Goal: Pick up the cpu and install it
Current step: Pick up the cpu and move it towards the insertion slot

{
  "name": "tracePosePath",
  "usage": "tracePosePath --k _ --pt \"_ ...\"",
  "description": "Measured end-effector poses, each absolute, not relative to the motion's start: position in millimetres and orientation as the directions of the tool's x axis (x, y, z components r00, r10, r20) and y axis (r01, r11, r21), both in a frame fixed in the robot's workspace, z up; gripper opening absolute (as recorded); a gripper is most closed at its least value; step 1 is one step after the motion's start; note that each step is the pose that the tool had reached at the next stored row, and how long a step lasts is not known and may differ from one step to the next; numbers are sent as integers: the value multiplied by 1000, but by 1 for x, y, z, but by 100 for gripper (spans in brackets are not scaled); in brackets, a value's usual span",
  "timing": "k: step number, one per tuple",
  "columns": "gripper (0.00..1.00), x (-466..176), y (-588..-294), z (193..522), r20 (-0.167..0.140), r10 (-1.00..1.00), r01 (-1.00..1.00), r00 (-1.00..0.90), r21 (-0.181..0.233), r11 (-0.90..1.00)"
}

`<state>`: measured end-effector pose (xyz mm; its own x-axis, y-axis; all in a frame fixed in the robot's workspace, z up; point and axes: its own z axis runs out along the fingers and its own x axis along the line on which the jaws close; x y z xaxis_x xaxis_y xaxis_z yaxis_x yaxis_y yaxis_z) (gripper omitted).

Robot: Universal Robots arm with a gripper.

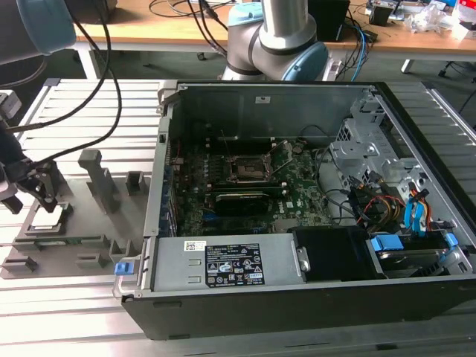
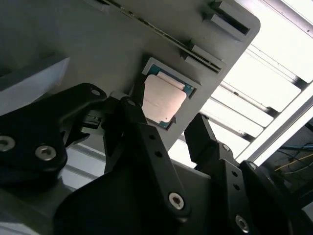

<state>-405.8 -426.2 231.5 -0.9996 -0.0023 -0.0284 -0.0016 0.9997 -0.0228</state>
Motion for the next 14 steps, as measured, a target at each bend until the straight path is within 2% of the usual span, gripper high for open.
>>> tracePosePath --k 4,7,9,14 --pt "60 -406 -413 220 -28 -5 -4 -1000 -24 1000" --pt "60 -407 -412 213 -28 -7 -6 -1000 -24 1000" --pt "60 -410 -414 195 -28 -73 -72 -997 -24 997" --pt "60 -410 -414 191 -28 -74 -74 -997 -24 997"
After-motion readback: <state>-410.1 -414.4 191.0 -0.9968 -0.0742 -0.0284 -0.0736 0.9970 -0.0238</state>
